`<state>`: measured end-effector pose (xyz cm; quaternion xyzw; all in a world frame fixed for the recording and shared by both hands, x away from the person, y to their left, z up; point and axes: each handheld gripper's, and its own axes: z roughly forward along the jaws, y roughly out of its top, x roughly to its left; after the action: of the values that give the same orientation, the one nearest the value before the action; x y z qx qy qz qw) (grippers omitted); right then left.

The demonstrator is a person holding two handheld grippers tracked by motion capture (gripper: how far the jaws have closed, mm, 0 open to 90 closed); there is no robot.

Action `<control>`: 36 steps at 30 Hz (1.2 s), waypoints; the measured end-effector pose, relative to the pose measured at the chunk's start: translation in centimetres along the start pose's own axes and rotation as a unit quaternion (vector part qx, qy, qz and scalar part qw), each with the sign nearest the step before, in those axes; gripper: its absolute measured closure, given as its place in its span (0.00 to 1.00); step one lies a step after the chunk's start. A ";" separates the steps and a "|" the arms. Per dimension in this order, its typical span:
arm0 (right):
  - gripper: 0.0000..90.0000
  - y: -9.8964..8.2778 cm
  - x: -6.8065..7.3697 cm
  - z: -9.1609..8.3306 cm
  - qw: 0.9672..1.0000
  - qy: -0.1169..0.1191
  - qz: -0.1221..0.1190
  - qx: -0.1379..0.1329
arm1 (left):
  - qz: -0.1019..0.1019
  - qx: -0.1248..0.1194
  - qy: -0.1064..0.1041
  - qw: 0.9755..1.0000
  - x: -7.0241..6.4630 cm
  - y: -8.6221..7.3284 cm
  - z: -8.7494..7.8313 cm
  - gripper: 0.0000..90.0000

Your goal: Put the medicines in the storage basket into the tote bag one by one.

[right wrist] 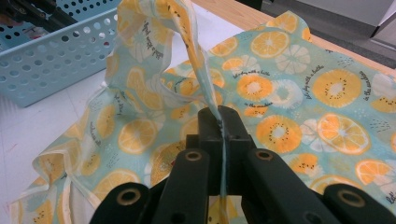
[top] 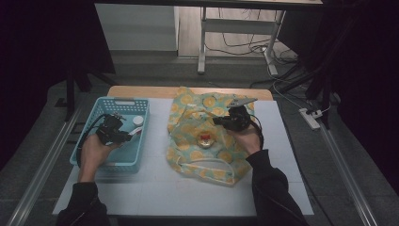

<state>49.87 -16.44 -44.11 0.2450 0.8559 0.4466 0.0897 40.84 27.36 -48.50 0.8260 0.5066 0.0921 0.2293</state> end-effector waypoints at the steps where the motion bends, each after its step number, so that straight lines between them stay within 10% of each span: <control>1: 0.99 0.0 0.0 0.0 1.000 0.000 0.000 0.000 | -0.003 -0.001 -0.003 1.000 0.0 0.0 -0.1 0.82; 19: 0.99 0.1 0.0 -0.2 1.000 -0.001 0.000 -0.006 | -0.003 -0.042 -0.015 0.999 -0.1 -0.3 -3.5 0.83; 36: 0.99 0.1 -0.2 -0.4 1.000 -0.008 0.004 -0.013 | 0.043 -0.084 -0.049 0.994 -3.7 1.5 -5.7 0.83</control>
<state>49.95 -16.81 -43.76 0.2509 0.8484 0.4557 0.0978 38.15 25.17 -42.48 0.8282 0.4495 0.1036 0.3182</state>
